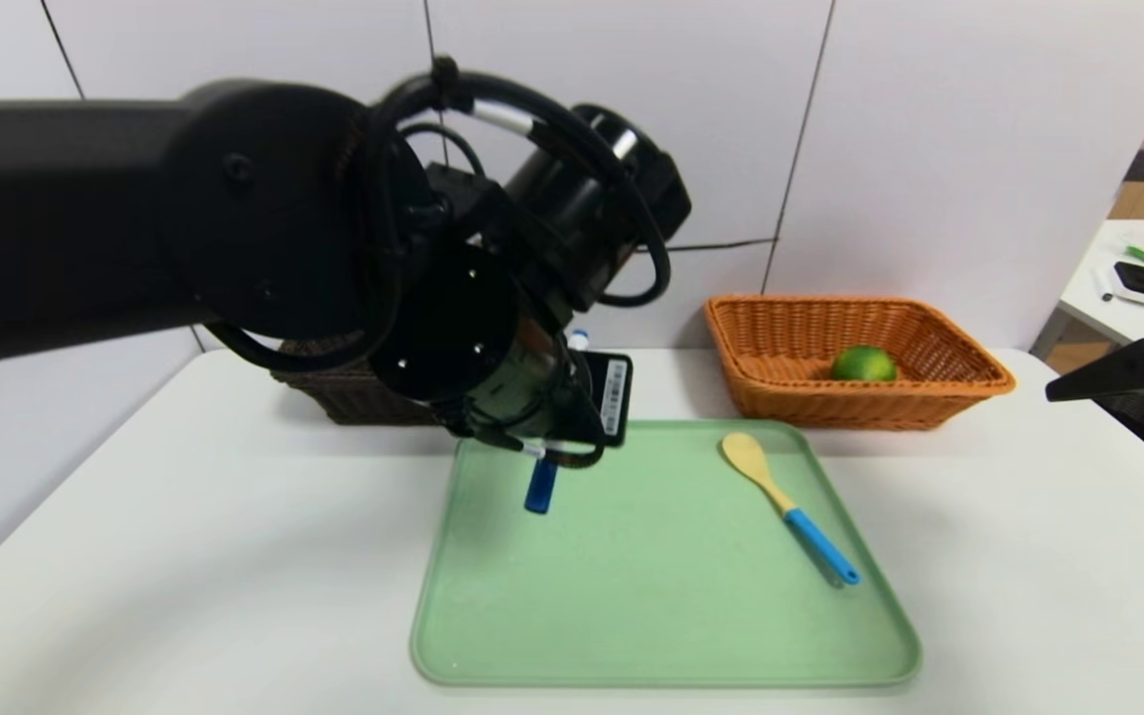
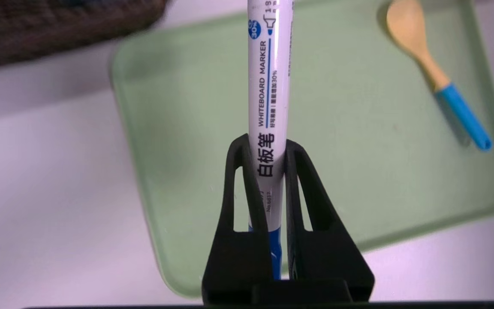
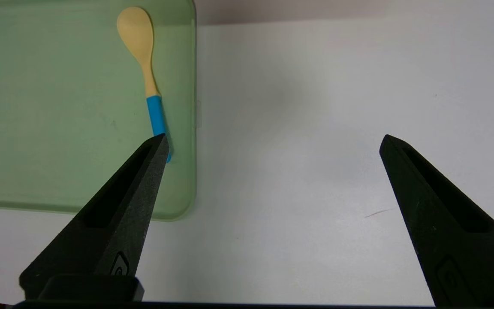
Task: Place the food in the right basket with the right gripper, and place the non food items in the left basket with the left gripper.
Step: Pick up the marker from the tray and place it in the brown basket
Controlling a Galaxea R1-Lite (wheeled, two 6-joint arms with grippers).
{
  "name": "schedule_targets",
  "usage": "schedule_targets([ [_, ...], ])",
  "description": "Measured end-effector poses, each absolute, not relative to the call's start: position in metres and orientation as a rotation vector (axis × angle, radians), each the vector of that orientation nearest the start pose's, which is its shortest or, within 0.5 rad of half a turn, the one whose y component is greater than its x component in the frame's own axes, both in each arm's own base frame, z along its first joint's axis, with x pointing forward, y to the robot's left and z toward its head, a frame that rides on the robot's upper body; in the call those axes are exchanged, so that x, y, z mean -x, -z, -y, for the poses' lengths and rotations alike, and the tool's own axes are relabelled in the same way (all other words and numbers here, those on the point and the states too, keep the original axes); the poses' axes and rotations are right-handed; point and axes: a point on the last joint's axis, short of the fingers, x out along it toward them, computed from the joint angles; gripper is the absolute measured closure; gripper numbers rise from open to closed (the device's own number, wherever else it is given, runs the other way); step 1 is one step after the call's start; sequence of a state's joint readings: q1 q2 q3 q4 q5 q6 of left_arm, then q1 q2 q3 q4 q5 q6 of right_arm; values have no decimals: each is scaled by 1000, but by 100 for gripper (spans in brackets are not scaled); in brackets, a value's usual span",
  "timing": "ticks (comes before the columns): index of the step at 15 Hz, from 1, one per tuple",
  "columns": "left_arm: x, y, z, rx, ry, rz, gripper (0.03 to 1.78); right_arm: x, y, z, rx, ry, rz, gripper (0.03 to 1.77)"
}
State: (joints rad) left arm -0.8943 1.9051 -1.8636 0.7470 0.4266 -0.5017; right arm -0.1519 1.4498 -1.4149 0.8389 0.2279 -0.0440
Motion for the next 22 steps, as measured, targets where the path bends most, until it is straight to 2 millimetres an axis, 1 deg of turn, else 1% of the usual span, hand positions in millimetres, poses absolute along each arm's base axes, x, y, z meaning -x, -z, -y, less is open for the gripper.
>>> schedule_targets([
  [2, -236, -299, 256, -4, 229, -591, 165, -203, -290, 26, -124, -91, -849, 10],
  [3, -248, -305, 249, 6, 198, -535, 165, -202, -291, 26, -123, -92, -846, 10],
  [6, -298, -312, 224, 16, 85, -370, 165, -200, -293, 25, -122, -92, -837, 10],
  [8, -334, -309, 208, -4, 20, -280, 165, -199, -295, 25, -118, -92, -825, 10],
  [10, -367, -298, 189, -45, -47, -232, 165, -199, -298, 25, -114, -93, -812, 10],
  [12, -390, -284, 174, -68, -95, -235, 165, -200, -300, 25, -108, -101, -804, 10],
  [14, -403, -271, 167, -81, -122, -263, 165, -203, -301, 24, -105, -140, -802, 10],
  [17, -418, -255, 156, -89, -153, -295, 165, -213, -300, 26, -99, -154, -806, 10],
  [19, -423, -246, 153, -99, -166, -322, 165, -219, -300, 26, -98, -157, -811, 10],
  [22, -427, -239, 150, -103, -174, -346, 165, -222, -298, 26, -100, -160, -818, 10],
])
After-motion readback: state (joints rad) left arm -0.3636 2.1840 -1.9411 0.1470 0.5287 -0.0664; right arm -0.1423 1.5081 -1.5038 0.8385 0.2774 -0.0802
